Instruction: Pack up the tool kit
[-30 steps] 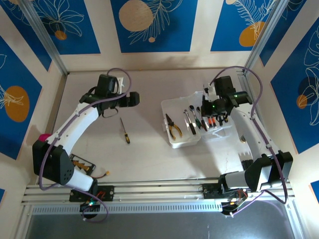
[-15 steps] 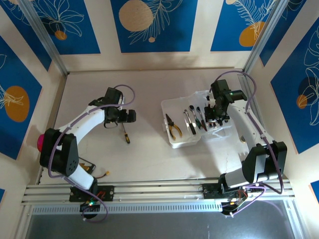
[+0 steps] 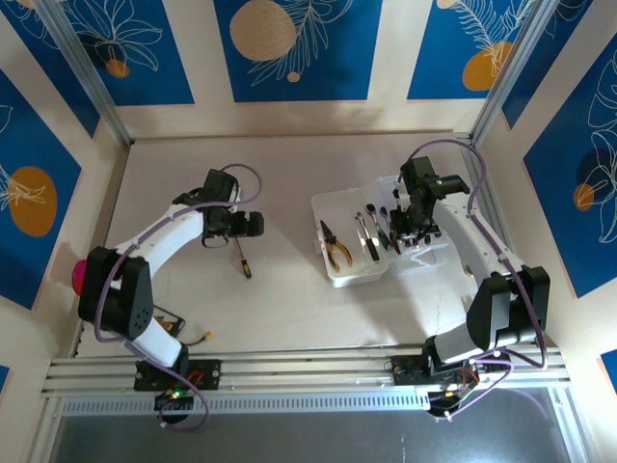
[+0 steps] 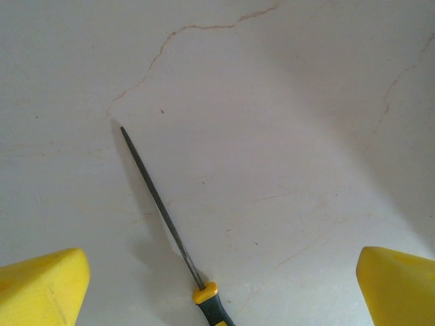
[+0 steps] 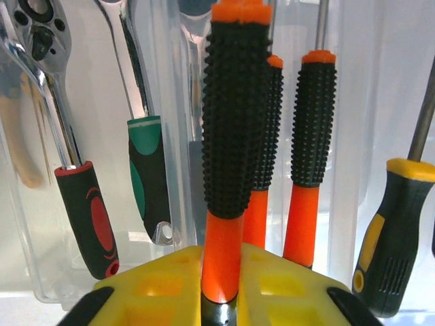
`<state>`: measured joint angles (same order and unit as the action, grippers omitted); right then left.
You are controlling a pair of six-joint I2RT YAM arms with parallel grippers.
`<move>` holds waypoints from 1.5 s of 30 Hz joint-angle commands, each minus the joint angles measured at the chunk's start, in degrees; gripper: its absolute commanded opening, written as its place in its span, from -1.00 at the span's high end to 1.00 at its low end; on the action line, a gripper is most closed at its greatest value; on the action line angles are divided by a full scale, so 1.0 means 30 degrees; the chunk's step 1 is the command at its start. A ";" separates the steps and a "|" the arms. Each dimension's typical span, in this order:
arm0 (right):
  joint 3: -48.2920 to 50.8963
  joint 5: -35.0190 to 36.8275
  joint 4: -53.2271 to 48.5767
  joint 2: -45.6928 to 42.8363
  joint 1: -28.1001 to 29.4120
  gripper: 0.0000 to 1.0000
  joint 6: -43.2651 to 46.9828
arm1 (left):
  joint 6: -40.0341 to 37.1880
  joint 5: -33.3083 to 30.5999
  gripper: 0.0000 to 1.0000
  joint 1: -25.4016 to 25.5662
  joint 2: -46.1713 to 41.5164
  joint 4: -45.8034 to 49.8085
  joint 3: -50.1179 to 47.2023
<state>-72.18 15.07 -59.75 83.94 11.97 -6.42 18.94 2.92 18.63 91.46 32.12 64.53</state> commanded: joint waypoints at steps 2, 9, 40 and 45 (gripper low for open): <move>0.0105 0.0186 -0.0166 0.0210 0.0168 0.47 0.0087 | -0.0162 0.0229 -1.00 -0.0198 0.0377 -0.0249 -0.0240; -0.0526 0.0681 -0.0698 -0.0410 0.0306 0.17 -0.0110 | -0.0183 -0.0213 -0.91 -0.0187 0.1012 -0.0043 -0.0300; -0.1214 -0.0656 -0.0191 -0.1373 0.2314 -0.72 -0.0419 | 0.0044 -0.0958 0.83 0.0059 0.5671 -0.0683 -0.0034; -0.1110 -0.0745 -0.0129 -0.1508 0.2318 -0.72 -0.0412 | 0.0000 -0.0868 1.00 0.0077 0.5461 -0.0720 -0.0243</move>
<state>-76.07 14.68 -60.60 80.09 18.55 -7.11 19.07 -2.09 18.55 105.01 32.42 65.25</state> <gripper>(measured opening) 0.860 0.047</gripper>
